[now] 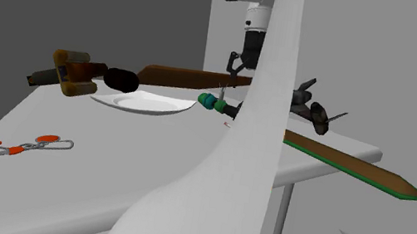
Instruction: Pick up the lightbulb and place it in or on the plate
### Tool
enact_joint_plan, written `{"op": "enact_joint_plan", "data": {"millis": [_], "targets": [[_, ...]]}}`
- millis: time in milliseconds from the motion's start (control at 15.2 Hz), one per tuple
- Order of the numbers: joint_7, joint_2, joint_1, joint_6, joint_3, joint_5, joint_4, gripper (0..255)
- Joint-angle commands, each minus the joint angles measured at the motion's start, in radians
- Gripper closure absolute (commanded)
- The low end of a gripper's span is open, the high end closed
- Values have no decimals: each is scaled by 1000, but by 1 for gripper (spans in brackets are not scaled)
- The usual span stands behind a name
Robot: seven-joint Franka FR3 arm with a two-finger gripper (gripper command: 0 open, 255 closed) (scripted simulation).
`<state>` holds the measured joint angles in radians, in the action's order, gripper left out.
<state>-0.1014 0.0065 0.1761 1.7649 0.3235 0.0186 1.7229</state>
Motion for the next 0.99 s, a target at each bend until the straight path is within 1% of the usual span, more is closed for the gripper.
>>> {"op": "enact_joint_plan", "data": {"millis": [0, 264, 462, 528, 924], "targets": [[-7, 69, 24, 0, 23, 23, -68, 0], [-15, 209, 77, -23, 56, 83, -233, 0], [-17, 321, 130, -55, 75, 133, -376, 0], [-17, 325, 133, -57, 74, 135, -381, 0], [-19, 322, 125, 26, 71, 134, -296, 0]]}}
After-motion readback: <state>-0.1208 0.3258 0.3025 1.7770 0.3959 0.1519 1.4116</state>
